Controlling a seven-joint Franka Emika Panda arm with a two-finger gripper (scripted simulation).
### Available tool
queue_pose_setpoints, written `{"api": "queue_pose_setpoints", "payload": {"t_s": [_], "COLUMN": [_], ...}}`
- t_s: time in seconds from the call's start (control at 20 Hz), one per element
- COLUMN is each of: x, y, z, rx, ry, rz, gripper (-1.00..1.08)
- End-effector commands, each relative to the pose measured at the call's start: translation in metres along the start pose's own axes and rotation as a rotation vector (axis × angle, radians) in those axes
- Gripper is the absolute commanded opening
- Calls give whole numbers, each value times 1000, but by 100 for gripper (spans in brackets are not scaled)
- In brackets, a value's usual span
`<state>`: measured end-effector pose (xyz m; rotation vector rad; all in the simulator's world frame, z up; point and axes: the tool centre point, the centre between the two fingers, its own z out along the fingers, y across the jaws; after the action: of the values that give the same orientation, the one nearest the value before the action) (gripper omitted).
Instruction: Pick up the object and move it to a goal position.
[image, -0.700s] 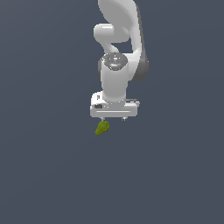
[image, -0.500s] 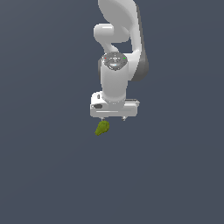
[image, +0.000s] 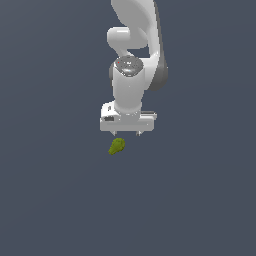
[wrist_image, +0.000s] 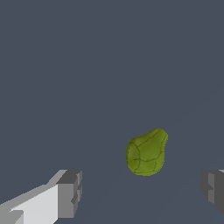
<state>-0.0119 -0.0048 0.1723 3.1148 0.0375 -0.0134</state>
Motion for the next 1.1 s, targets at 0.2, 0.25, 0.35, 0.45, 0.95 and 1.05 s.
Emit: {"api": "queue_pose_setpoints", "payload": {"t_s": [0.2, 0.25, 0.35, 0.45, 0.95, 1.05], "x": [-1, -1, -2, -2, -8, -9], "y": [1, 2, 2, 4, 13, 16], "z": [3, 4, 6, 9, 28, 33], "rx": [3, 3, 5, 7, 20, 22], "ry": [-1, -1, -1, -2, -6, -7], "rz": [39, 52, 81, 117, 385, 448], "gripper": [100, 100, 100, 100, 100, 100]}}
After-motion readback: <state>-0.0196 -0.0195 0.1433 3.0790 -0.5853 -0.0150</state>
